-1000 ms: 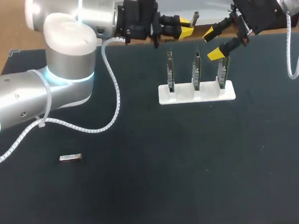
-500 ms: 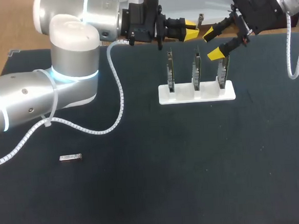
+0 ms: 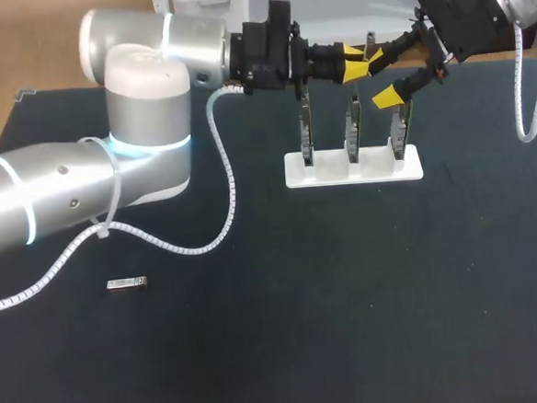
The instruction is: Pick up the optical module with the left hand, and insert it into the network port with the right hand.
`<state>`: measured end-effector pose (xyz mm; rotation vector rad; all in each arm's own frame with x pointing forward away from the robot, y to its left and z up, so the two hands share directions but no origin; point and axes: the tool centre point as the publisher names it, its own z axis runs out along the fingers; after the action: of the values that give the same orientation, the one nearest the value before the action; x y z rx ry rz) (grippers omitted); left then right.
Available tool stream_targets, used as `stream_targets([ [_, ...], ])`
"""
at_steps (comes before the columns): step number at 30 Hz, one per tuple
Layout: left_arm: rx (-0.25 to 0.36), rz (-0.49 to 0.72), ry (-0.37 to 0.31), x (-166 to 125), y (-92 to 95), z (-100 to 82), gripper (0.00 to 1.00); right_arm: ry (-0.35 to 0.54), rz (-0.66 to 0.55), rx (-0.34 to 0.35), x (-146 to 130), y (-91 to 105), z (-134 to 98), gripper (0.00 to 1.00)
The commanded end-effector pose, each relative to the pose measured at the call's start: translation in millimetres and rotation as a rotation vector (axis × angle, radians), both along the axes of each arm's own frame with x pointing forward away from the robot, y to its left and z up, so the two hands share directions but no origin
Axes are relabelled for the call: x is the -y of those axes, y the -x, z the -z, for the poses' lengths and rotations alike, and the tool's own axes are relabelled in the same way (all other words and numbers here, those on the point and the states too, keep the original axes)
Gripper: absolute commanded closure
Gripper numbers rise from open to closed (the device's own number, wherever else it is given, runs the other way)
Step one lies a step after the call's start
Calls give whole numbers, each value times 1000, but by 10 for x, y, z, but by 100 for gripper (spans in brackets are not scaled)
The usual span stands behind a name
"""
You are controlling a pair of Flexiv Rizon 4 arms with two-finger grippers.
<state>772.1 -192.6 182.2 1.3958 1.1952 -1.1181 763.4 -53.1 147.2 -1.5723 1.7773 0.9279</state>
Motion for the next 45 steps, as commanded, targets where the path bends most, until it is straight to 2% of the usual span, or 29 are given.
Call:
stream_targets([
  [1,-1,-8,9,10,22,45,100,0,2,2,-1,12,0,0],
  [21,-43,-22,40,-42,88,136,100,0,2,2,-1,12,0,0],
  [36,-39,-41,17,-128,148,180,100,0,2,2,-1,12,0,0],
  [45,-40,-39,7,-166,104,212,100,0,2,2,-1,12,0,0],
])
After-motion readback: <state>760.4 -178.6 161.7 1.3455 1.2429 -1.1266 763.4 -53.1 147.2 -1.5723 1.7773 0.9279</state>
